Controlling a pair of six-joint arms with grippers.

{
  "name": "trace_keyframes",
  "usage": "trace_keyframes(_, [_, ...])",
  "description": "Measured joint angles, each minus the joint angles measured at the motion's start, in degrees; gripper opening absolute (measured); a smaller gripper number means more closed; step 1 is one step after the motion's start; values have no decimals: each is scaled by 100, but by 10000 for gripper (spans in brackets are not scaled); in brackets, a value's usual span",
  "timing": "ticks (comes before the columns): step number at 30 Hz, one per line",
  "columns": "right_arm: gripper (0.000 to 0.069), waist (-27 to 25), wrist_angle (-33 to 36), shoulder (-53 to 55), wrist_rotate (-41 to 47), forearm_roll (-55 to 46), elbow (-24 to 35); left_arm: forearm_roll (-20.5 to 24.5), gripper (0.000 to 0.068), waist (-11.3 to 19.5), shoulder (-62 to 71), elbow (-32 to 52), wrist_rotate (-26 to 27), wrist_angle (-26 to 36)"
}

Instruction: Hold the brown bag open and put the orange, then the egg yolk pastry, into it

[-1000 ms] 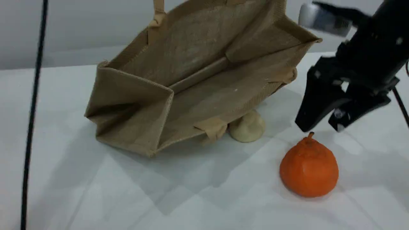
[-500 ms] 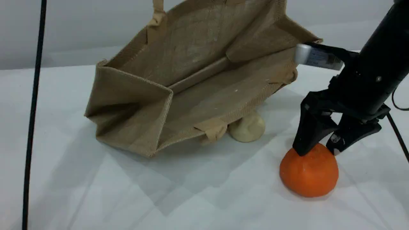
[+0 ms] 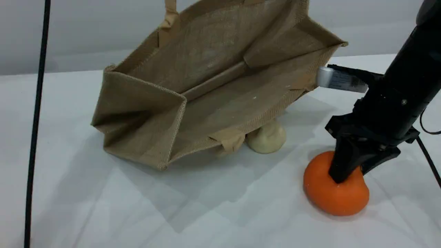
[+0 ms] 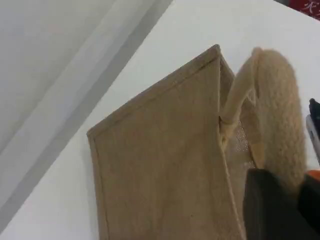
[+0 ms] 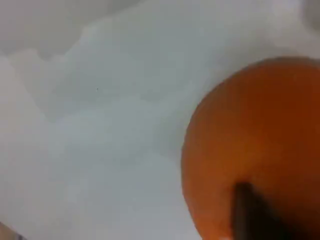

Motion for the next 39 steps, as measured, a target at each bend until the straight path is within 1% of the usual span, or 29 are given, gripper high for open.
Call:
trace_keyframes(2, [62,0,51,-12,0,-111,0,0,94,0,0,0,0,0])
trace_keyframes(4, [43,0,124,-68,8,-201,0,0,94,0,0,0,0,0])
trace_keyframes(9, [41,0,183,-523,424,-751,5,0,94,0,0,0,14,0])
trace_keyframes(12, [40,0,298,-989,713,-1034,5,0,94,0,0,0,14,0])
trace_keyframes(18, [40,0,510,-2140,776,-913,22,-46,94,0,0,0,18,0])
trace_keyframes(21, [40,0,586,-2697,776,-814,22,-187,94,0,0,0,46,5])
trace_keyframes(24, [40,101,595,-3191,755,-757,22,-192,94,0,0,0,46,5])
trace_keyframes(28, [40,415,261,-3573,648,-643,22,-222,94,0,0,0,46,5])
trace_keyframes(32, [40,795,-146,-3376,553,-564,10,-433,94,0,0,0,46,5])
trace_keyframes(34, [40,915,-459,-3264,553,-431,6,-446,94,0,0,0,46,5])
trace_keyframes(39, [40,972,-1219,-2835,545,-277,-3,-446,94,0,0,0,30,5])
